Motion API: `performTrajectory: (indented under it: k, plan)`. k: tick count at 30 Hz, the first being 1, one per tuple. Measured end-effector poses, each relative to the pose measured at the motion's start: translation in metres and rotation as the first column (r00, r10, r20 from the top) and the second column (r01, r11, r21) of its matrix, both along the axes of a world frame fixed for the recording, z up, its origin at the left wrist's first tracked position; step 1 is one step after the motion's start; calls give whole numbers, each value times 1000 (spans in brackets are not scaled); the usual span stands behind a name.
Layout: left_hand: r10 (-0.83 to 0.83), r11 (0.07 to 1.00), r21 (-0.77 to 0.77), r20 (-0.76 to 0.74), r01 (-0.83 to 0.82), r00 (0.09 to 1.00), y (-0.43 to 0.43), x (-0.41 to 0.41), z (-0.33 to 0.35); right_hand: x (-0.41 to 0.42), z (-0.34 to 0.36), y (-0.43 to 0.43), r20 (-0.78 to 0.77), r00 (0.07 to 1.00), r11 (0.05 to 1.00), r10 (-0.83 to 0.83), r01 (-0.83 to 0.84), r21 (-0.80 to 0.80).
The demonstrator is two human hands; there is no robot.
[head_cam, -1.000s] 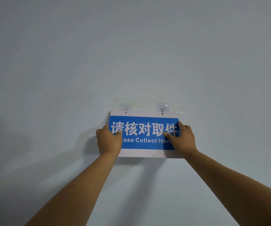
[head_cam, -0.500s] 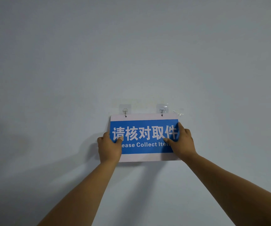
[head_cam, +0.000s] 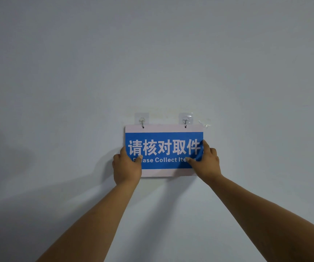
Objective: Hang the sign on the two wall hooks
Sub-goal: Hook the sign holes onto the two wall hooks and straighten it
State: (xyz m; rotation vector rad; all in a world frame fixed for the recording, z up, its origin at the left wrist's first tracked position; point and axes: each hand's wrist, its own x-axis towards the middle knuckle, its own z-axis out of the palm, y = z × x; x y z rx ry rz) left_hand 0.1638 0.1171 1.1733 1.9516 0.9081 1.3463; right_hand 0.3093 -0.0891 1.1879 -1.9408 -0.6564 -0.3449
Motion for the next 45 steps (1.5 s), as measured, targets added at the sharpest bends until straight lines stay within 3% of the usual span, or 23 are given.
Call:
performTrajectory:
  k: [9, 19, 45]
  plan:
    - [-36, 997, -66, -40, 33, 999, 5, -4, -10, 4, -15, -3, -74, 997, 1000, -6, 6, -5]
    - [-173, 978, -113, 50, 177, 984, 10, -7, -15, 7, -19, 4, -134, 990, 998, 37, -31, 45]
    - [-161, 974, -148, 72, 170, 984, 3, -8, -23, 11, -32, 6, -130, 987, 992, 96, -85, 88]
